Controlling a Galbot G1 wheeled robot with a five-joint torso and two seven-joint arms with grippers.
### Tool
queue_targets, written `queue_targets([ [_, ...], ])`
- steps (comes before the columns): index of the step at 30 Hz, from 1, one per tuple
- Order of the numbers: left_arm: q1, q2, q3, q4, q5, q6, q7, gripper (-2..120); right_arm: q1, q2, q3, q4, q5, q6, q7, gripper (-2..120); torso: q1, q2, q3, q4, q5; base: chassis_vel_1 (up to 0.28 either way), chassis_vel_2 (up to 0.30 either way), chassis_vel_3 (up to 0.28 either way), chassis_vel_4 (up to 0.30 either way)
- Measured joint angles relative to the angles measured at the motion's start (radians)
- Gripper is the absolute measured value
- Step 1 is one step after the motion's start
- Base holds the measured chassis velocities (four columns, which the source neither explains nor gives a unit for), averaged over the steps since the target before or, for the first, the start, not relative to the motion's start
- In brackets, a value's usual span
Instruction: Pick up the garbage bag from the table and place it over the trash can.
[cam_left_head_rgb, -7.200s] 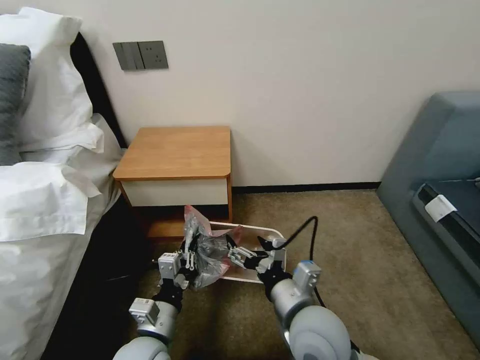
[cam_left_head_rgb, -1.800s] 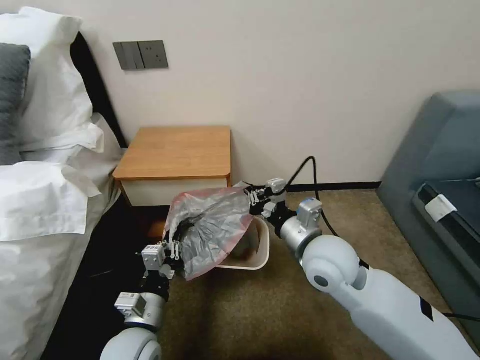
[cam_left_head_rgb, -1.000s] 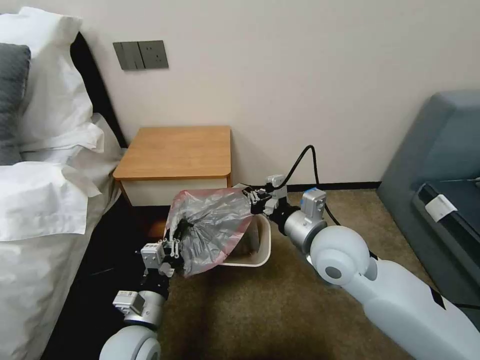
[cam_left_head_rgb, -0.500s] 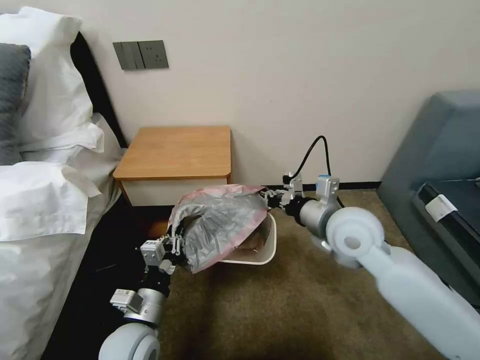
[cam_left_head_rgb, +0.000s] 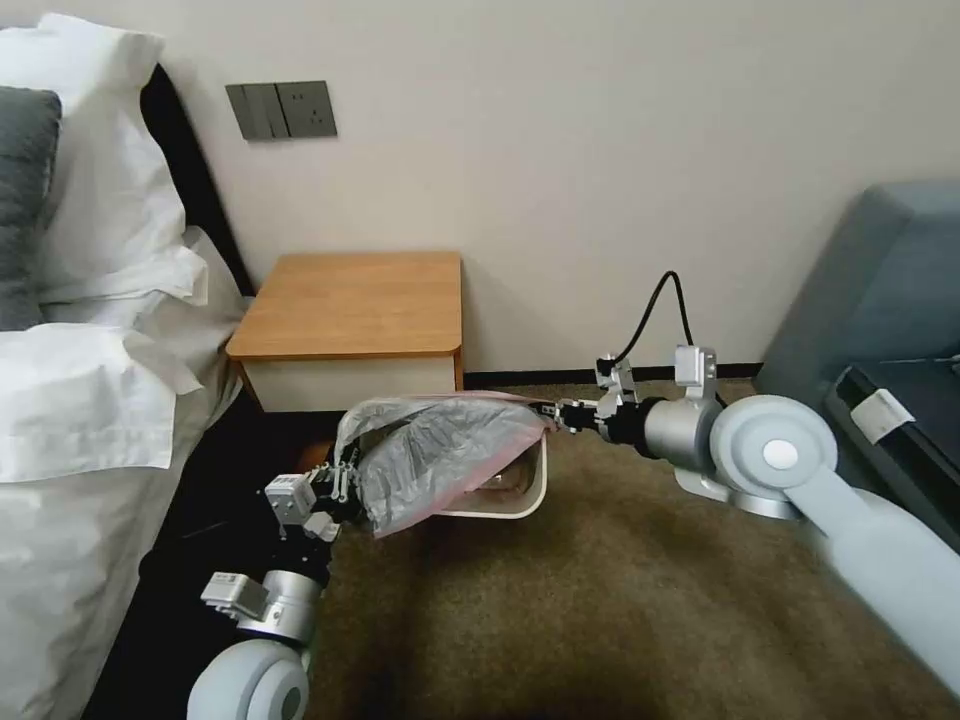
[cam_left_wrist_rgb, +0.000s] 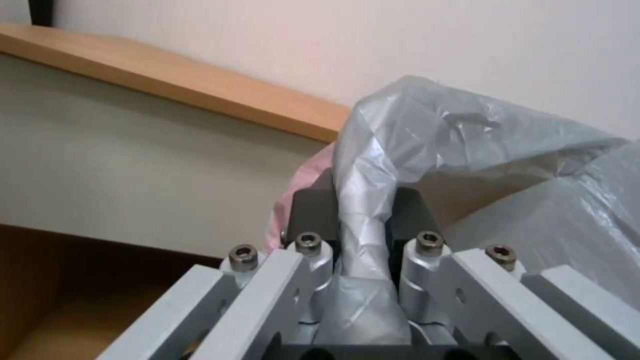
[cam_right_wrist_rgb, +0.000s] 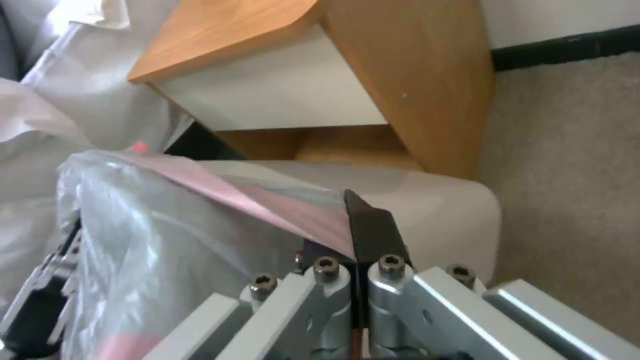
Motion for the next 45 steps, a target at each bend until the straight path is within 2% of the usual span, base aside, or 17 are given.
queue_targets([
  [6,-0.002,0.002,-0.002,0.004,-0.013,0.007,0.001,9,-0.032,0.004,0.032,0.02,-0.004,0.018,0.009,5,0.0,0.0,0.0,0.0002,0.0,0.0,0.0,0.0,0.0],
  [8,-0.005,0.003,-0.005,0.004,-0.033,0.019,-0.001,9,-0.072,-0.005,0.077,0.048,0.0,0.033,0.024,18,0.0,0.0,0.0,0.0003,0.0001,0.0,0.0,0.0,0.0],
  [10,-0.006,0.003,-0.006,0.004,-0.038,0.022,-0.001,9,-0.087,-0.011,0.095,0.059,0.005,0.034,0.025,22,0.0,0.0,0.0,0.0001,0.0001,0.0,0.0,0.0,0.0],
  [15,-0.014,0.005,-0.01,0.009,-0.066,0.038,-0.019,9,-0.219,-0.056,0.222,0.149,0.017,0.044,0.035,41,0.0,0.0,0.0,-0.0002,0.0,0.0,0.0,0.0,0.0],
  [17,-0.017,0.005,-0.012,0.01,-0.072,0.044,-0.027,9,-0.282,-0.065,0.263,0.205,0.009,0.083,0.051,52,0.0,0.0,0.0,-0.0002,0.0,0.0,0.0,0.0,0.0],
  [18,-0.017,0.005,-0.012,0.01,-0.072,0.044,-0.027,9,-0.282,-0.065,0.263,0.205,0.009,0.083,0.051,52,0.0,0.0,0.0,-0.0002,0.0,0.0,0.0,0.0,0.0],
  [20,-0.017,0.005,-0.012,0.01,-0.072,0.047,-0.035,9,-0.323,-0.059,0.278,0.271,0.001,0.162,0.081,61,0.0,0.0,0.0,-0.0002,-0.0001,0.0,0.0,0.0,0.0],
  [22,-0.018,0.005,-0.012,0.01,-0.071,0.048,-0.038,9,-0.327,-0.053,0.277,0.294,0.004,0.191,0.092,65,0.0,0.0,0.0,-0.0001,-0.0001,0.0,0.0,0.0,0.0],
  [26,-0.019,0.006,-0.003,0.01,-0.052,0.049,-0.057,9,-0.326,-0.008,0.242,0.382,0.087,0.27,0.143,82,0.0,0.0,0.0,0.0003,-0.0002,0.0,0.0,0.0,0.0],
  [27,-0.019,0.006,-0.003,0.01,-0.052,0.049,-0.057,9,-0.326,-0.008,0.242,0.382,0.087,0.27,0.143,82,0.0,0.0,0.0,0.0003,-0.0002,0.0,0.0,0.0,0.0],
  [30,-0.017,0.008,0.002,0.004,-0.026,0.049,-0.064,9,-0.369,0.072,0.215,0.416,0.227,0.322,0.244,97,0.0,0.0,0.0,0.0,0.0001,0.0,0.0,0.0,0.0],
  [31,-0.017,0.008,0.002,0.004,-0.026,0.049,-0.064,9,-0.369,0.072,0.215,0.416,0.227,0.322,0.244,97,0.0,0.0,0.0,0.0,0.0001,0.0,0.0,0.0,0.0],
  [33,-0.017,0.01,0.005,-0.003,-0.004,0.048,-0.065,9,-0.384,0.138,0.181,0.416,0.304,0.353,0.341,100,0.0,0.0,0.0,-0.0001,0.0,0.0,0.0,0.0,0.0],
  [34,-0.017,0.01,0.005,-0.003,-0.004,0.048,-0.065,9,-0.384,0.138,0.181,0.416,0.304,0.353,0.341,100,0.0,0.0,0.0,-0.0001,0.0,0.0,0.0,0.0,0.0],
  [36,-0.02,0.011,0.012,-0.008,0.015,0.045,-0.068,9,-0.37,0.205,0.127,0.416,0.323,0.387,0.427,100,0.0,0.0,0.0,0.0,0.0,0.0,0.0,0.0,0.0],
  [39,-0.023,0.01,0.021,-0.011,0.031,0.044,-0.071,9,-0.333,0.258,0.075,0.402,0.319,0.415,0.493,100,0.0,0.0,0.0,0.0001,-0.0001,0.0,0.0,0.0,0.0],
  [45,-0.024,0.005,0.027,-0.019,0.047,0.042,-0.072,9,-0.276,0.3,-0.003,0.364,0.268,0.445,0.532,100,0.0,0.0,0.0,0.0001,-0.0002,0.0,0.0,0.0,0.0],
])
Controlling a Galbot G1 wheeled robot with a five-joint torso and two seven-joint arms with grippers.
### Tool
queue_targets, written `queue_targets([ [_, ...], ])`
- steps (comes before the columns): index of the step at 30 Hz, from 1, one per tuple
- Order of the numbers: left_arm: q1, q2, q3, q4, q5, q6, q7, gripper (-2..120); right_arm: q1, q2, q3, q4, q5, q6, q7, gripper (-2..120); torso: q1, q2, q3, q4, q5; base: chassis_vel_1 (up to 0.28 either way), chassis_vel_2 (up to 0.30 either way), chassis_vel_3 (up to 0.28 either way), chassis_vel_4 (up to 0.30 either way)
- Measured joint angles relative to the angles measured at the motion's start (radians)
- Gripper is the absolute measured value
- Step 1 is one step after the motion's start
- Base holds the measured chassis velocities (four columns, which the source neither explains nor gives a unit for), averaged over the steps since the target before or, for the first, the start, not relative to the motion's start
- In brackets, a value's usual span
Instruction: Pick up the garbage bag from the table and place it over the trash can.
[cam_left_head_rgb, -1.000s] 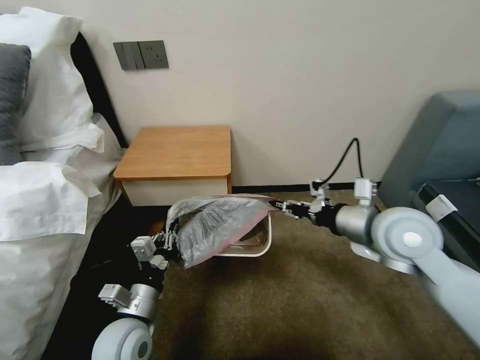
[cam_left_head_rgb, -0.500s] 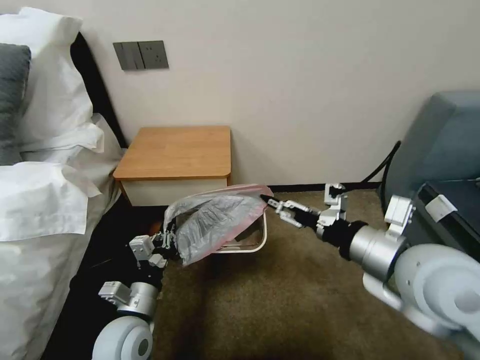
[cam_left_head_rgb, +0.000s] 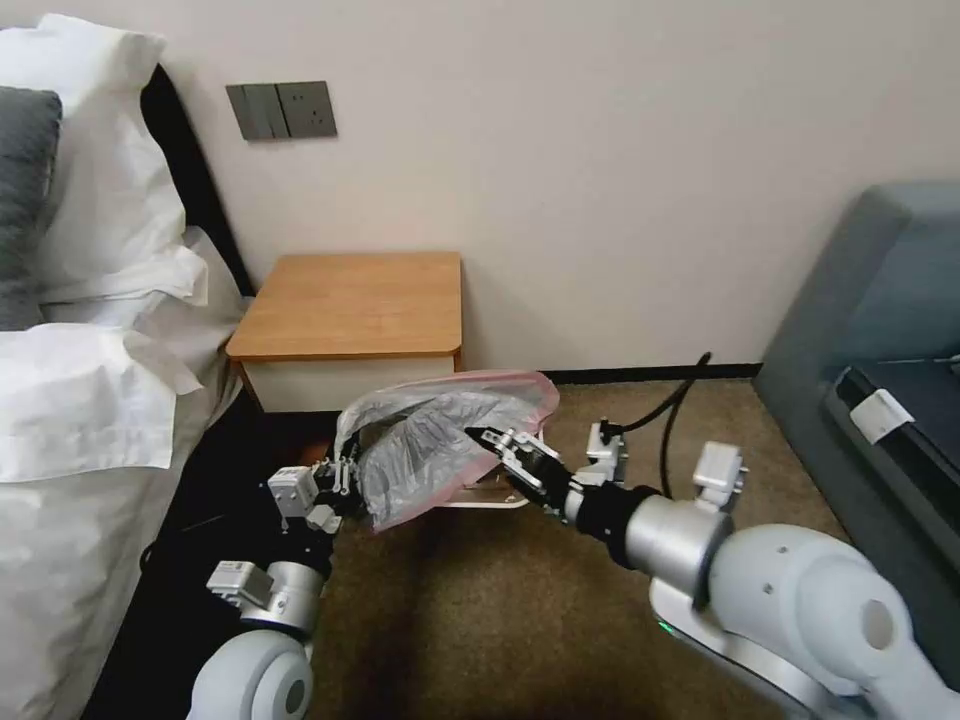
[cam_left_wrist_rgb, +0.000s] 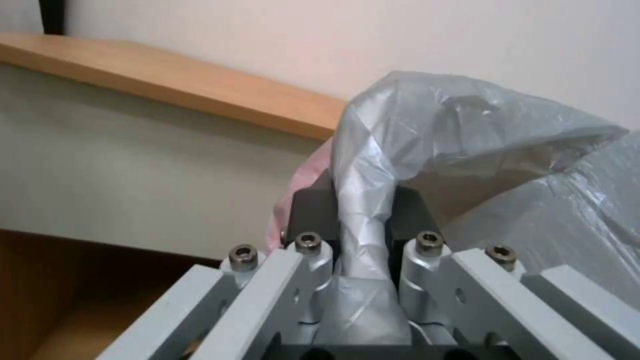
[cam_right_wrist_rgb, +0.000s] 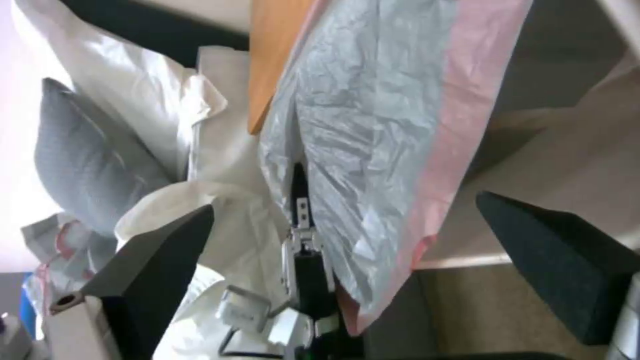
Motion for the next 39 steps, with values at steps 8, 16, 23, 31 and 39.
queue_targets([
  [8,-0.005,0.001,-0.006,-0.014,0.0,0.0,-0.001,9,0.052,0.009,-0.076,-0.047,-0.077,0.013,0.011,100,0.0,0.0,0.0,-0.0001,0.0002,0.0,0.0,0.0,0.0],
  [16,-0.01,-0.002,-0.008,-0.015,-0.003,0.0,-0.002,9,0.093,0.033,-0.125,-0.111,-0.163,0.013,-0.003,86,0.0,0.0,0.0,-0.0001,0.0002,0.0,0.0,0.0,0.0],
  [23,-0.011,-0.001,-0.01,-0.015,-0.009,0.0,-0.002,9,0.109,0.043,-0.144,-0.141,-0.216,0.013,-0.028,60,0.0,0.0,0.0,-0.0001,0.0002,0.0,0.0,0.0,0.0],
  [31,-0.011,0.0,-0.014,-0.009,-0.01,0.0,-0.002,9,0.121,0.044,-0.161,-0.147,-0.255,0.013,-0.055,32,0.0,0.0,0.0,-0.0001,0.0002,0.0,0.0,0.0,0.0],
  [39,-0.012,-0.001,-0.018,-0.006,-0.011,0.001,-0.002,9,0.12,0.042,-0.168,-0.146,-0.281,0.01,-0.075,2,0.0,0.0,0.0,-0.0001,0.0002,0.0,0.0,0.0,0.0],
])
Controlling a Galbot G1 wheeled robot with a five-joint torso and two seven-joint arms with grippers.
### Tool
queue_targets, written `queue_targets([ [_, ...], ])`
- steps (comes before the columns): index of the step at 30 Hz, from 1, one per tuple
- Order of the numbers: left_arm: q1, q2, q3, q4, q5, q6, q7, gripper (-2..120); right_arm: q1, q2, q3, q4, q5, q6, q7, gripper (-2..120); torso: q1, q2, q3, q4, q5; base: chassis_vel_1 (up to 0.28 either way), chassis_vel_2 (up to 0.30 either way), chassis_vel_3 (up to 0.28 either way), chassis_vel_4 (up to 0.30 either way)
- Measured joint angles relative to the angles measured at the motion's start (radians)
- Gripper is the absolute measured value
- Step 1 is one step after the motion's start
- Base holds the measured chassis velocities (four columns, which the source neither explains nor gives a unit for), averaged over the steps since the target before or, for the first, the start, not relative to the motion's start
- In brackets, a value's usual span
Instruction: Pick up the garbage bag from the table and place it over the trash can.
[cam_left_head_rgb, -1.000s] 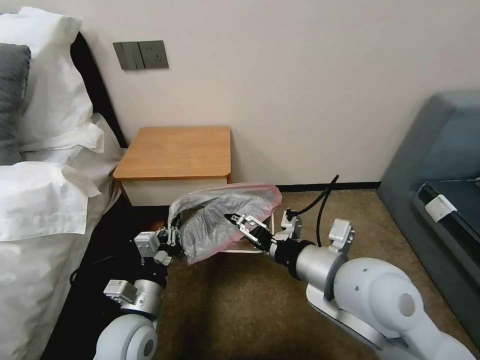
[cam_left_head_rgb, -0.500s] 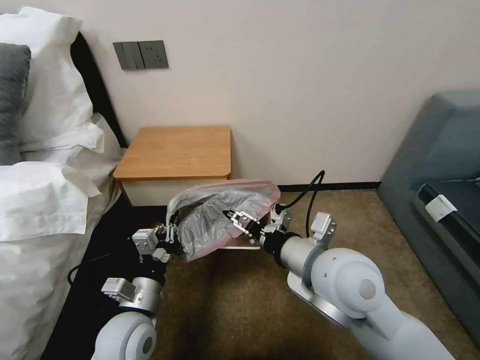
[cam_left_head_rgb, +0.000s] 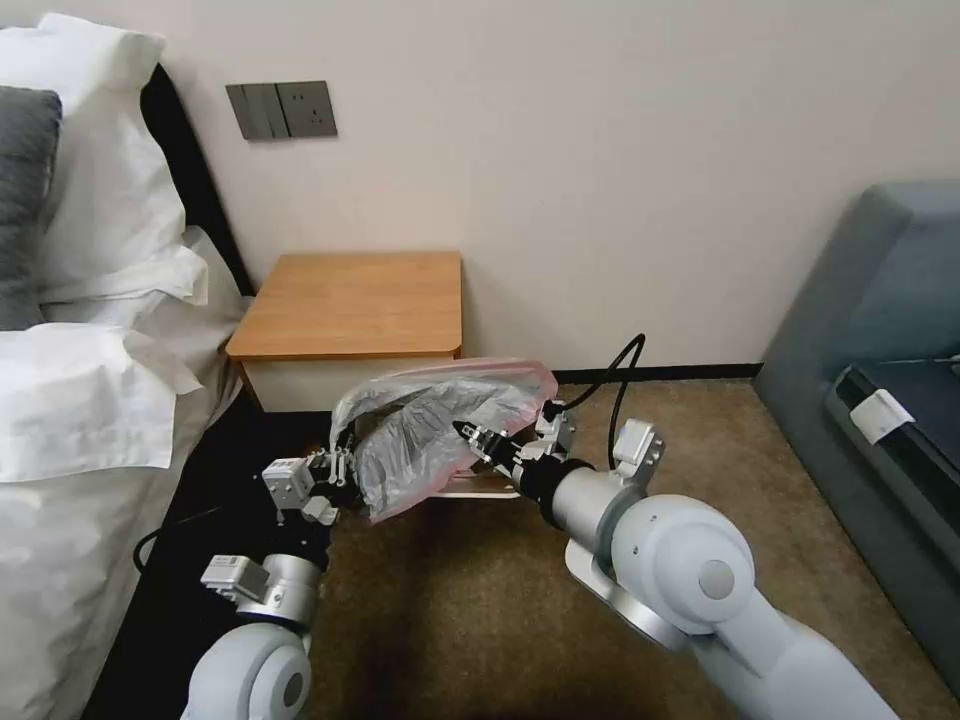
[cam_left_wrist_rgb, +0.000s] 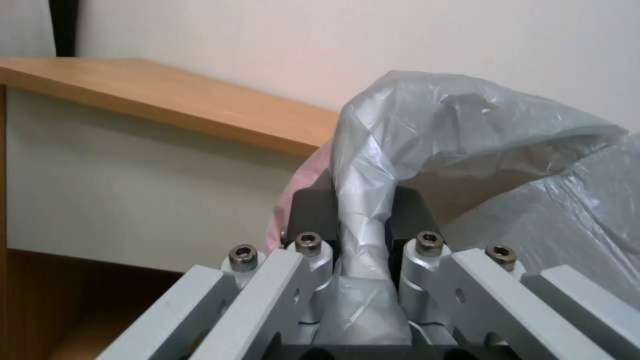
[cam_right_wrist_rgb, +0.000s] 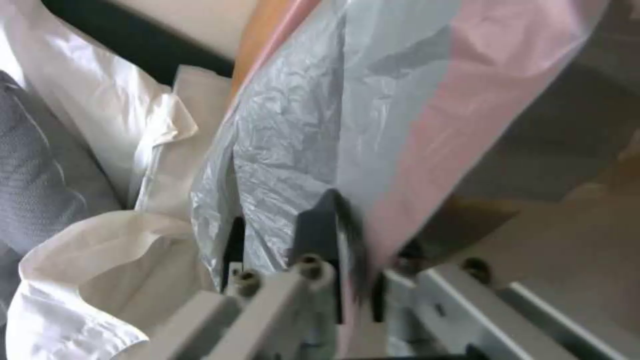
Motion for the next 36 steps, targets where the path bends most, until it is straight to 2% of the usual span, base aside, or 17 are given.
queue_targets([
  [9,0.026,-0.003,0.01,-0.005,0.003,0.0,-0.001,9,-0.037,-0.022,0.007,0.028,-0.029,-0.009,-0.052,0,0.0,0.0,0.0,0.0,0.0,0.0,0.0,0.0,0.0],
  [13,0.018,-0.003,0.007,-0.005,-0.012,0.003,-0.022,9,-0.077,-0.04,0.015,0.073,-0.034,-0.011,-0.059,0,0.0,0.0,0.0,0.0,0.0,0.0,0.0,0.0,0.0],
  [24,0.013,0.001,-0.015,-0.013,-0.069,0.024,-0.041,9,-0.306,-0.058,0.048,0.145,-0.13,-0.05,-0.128,0,0.0,0.0,0.0,-0.0001,0.0,0.0,0.0,0.0,0.0],
  [36,0.014,0.006,-0.026,-0.028,-0.127,0.054,-0.047,9,-0.455,-0.058,0.127,0.145,-0.223,-0.082,-0.187,0,0.0,0.0,0.0,0.0,0.0,0.0,0.0,0.0,0.0],
])
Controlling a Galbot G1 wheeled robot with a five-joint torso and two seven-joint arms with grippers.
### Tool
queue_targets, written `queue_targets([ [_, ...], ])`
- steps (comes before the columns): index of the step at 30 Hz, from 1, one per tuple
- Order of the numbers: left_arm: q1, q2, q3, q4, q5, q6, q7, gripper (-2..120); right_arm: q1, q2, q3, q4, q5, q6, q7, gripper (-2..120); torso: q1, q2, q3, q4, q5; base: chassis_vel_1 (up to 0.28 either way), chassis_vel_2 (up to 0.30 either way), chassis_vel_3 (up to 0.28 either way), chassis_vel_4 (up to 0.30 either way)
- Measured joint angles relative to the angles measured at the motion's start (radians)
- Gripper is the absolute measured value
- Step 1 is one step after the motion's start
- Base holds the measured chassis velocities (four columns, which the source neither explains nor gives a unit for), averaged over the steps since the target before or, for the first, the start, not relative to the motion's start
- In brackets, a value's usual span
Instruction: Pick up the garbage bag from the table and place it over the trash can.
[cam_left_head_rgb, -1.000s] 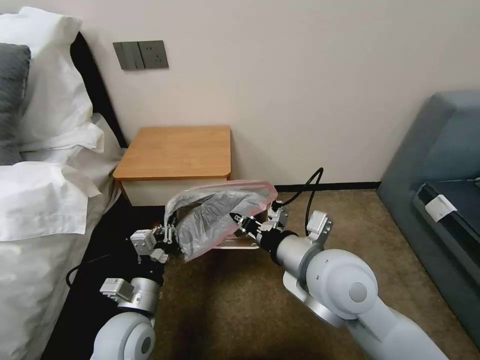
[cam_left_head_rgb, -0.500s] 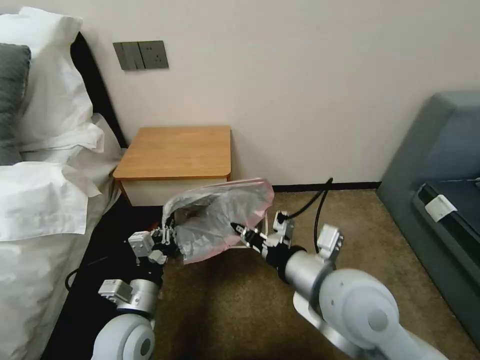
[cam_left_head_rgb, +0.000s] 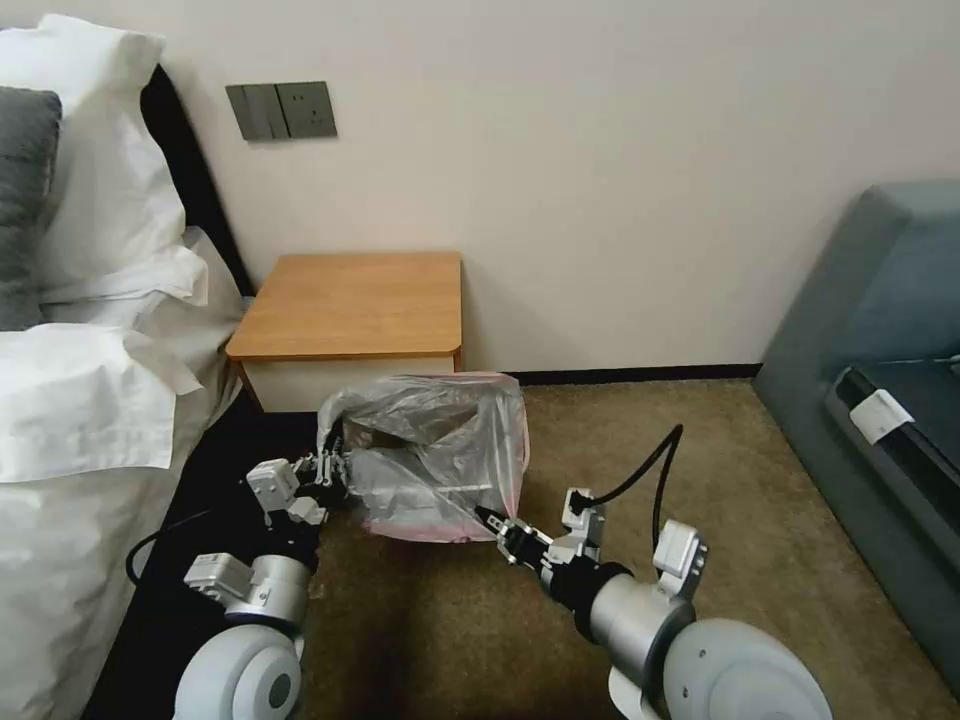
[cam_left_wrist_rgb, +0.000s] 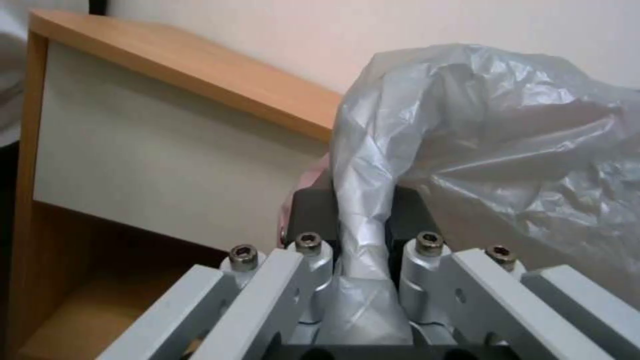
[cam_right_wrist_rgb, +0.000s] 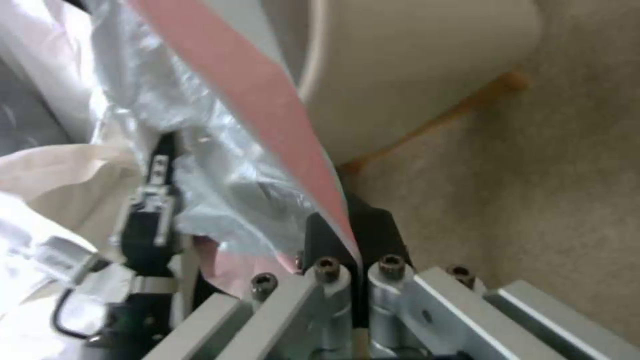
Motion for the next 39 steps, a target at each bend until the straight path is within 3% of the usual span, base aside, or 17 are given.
queue_targets([
  [7,0.002,-0.003,-0.003,-0.006,-0.014,0.006,0.0,9,-0.016,-0.008,0.05,-0.015,-0.033,-0.01,-0.025,0,0.0,0.0,0.0,0.0,0.0,0.0,0.0,0.0,0.0],
  [11,0.01,-0.005,-0.008,-0.011,-0.018,0.008,0.003,9,-0.005,-0.016,0.058,-0.043,-0.139,-0.007,-0.08,0,0.0,0.0,0.0,0.0,0.0,0.0,0.0,0.0,0.0],
  [17,0.018,-0.005,-0.01,-0.012,-0.018,0.008,0.008,9,0.024,-0.017,0.058,-0.057,-0.187,-0.006,-0.103,0,0.0,0.0,0.0,0.0,0.0,0.0,0.0,0.0,0.0],
  [22,0.025,-0.006,-0.012,-0.014,-0.017,0.007,0.012,9,0.04,-0.022,0.065,-0.08,-0.221,0.002,-0.112,20,0.0,0.0,0.0,0.0,0.0,0.0,0.0,0.0,0.0],
  [28,0.027,-0.005,-0.012,-0.014,-0.016,0.006,0.022,9,0.071,-0.019,0.064,-0.114,-0.235,0.009,-0.114,13,0.0,0.0,0.0,0.0,0.0,0.0,0.0,0.0,0.0],
  [35,0.037,-0.001,-0.017,-0.02,-0.018,0.005,0.031,9,0.121,-0.017,0.061,-0.171,-0.261,0.016,-0.14,32,0.0,0.0,0.0,0.0,0.0001,0.0,0.0,0.0,0.0],
  [39,0.045,-0.001,-0.022,-0.021,-0.018,0.005,0.038,9,0.142,-0.018,0.062,-0.192,-0.266,0.017,-0.146,34,0.0,0.0,0.0,0.0,0.0,0.0,0.0,0.0,0.0],
])
